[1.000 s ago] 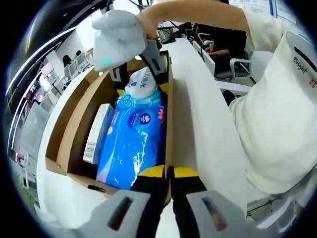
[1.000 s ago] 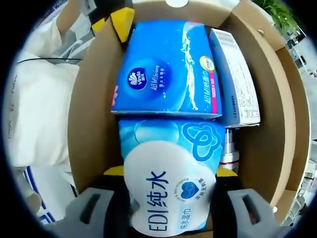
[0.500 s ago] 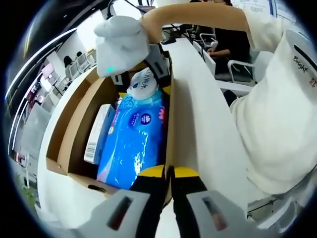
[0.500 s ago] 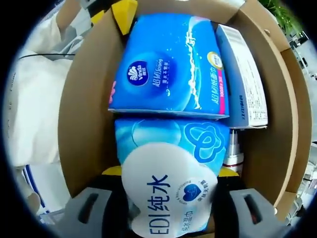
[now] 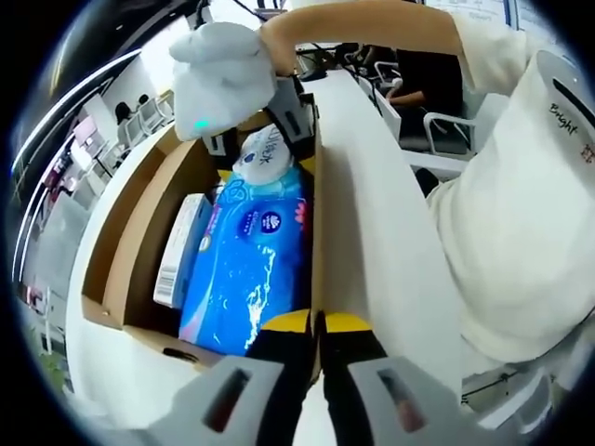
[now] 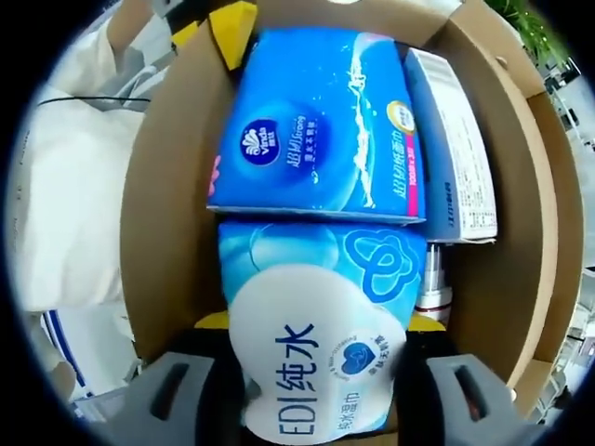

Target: Operate the shoe box by opening the lid, removing the specified soft item, and placing it in the target area until the item is outside and the box remains undamaged.

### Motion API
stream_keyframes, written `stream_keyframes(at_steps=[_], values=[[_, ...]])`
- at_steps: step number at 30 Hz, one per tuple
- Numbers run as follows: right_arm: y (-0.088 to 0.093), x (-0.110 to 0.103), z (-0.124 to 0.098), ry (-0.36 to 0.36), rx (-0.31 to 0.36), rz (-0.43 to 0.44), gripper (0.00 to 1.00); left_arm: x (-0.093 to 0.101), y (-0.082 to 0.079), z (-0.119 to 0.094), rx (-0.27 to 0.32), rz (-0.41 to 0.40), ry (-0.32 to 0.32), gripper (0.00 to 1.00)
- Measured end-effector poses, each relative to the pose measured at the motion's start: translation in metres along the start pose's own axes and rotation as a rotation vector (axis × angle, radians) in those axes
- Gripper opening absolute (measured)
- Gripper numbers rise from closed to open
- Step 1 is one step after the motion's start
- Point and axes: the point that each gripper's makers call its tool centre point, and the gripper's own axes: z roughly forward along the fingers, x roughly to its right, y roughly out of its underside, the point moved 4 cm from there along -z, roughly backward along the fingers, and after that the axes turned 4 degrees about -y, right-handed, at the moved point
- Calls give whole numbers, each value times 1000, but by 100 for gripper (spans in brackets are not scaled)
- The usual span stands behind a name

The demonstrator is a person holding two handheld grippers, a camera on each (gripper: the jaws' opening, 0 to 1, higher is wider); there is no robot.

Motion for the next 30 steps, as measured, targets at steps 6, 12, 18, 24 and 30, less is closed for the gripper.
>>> stream_keyframes(at_steps=[6, 12, 18, 24, 30], values=[[0, -2, -9, 1, 60, -6, 61, 0, 0, 0, -2, 2, 14, 1], [0, 2, -11, 24, 56, -18, 61, 0, 0, 0, 2, -2, 8, 2], [-1, 4, -17, 27, 52, -28, 61, 0, 0, 0, 0, 0, 13, 2], [-10, 4, -26, 61, 15, -82, 59, 0, 0, 0, 1, 8, 12, 2], [-10, -3, -33, 52, 40, -82, 58, 1, 1, 0, -2, 4, 10, 2]])
